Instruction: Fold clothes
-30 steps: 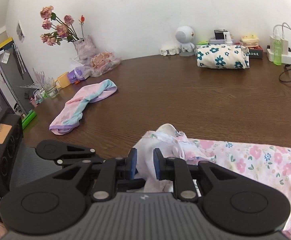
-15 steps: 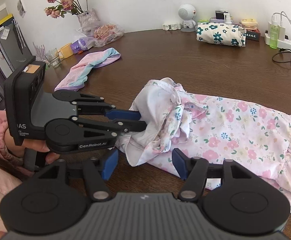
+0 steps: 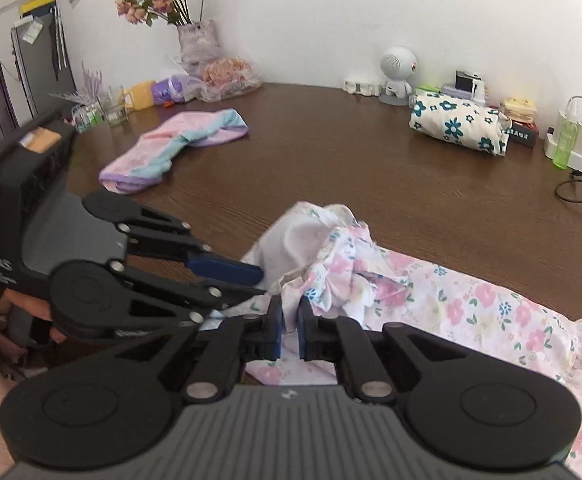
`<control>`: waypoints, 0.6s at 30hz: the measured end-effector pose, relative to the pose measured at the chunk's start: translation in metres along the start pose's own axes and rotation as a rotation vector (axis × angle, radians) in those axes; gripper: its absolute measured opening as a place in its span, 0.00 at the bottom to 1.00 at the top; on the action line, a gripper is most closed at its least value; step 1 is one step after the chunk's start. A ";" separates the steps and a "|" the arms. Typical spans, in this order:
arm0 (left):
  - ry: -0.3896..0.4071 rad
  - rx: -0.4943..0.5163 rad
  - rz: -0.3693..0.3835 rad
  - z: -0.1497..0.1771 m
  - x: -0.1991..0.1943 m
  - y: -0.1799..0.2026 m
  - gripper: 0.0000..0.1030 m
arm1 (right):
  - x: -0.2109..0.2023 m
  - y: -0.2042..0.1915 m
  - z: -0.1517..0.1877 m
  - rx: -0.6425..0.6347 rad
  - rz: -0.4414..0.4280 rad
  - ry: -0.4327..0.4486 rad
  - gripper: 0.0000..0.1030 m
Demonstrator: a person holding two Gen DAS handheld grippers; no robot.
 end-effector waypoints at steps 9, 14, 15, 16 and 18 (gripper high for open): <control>0.087 0.061 -0.003 -0.018 -0.020 0.008 0.24 | 0.008 0.032 0.019 0.182 -0.016 -0.035 0.29; 0.009 0.077 0.000 -0.006 0.001 0.010 0.18 | -0.027 0.045 0.000 0.298 -0.064 0.103 0.38; 0.008 0.076 -0.001 -0.005 0.002 0.010 0.18 | -0.033 0.045 -0.006 0.310 -0.082 0.131 0.38; 0.007 0.075 -0.001 -0.005 0.003 0.010 0.18 | -0.036 0.042 -0.013 0.309 -0.107 0.150 0.38; 0.006 0.074 -0.003 -0.003 0.005 0.010 0.18 | -0.028 0.035 -0.023 0.295 -0.140 0.139 0.37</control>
Point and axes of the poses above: each gripper's, at about its wrist camera, not at the fingertips, and x roughly the way its jaws point, y to its right, z to its underside, the point moved 8 cm from there along x, roughly the way its jaws point, and after that the axes turned 3 degrees about z, right-handed, at the moved point
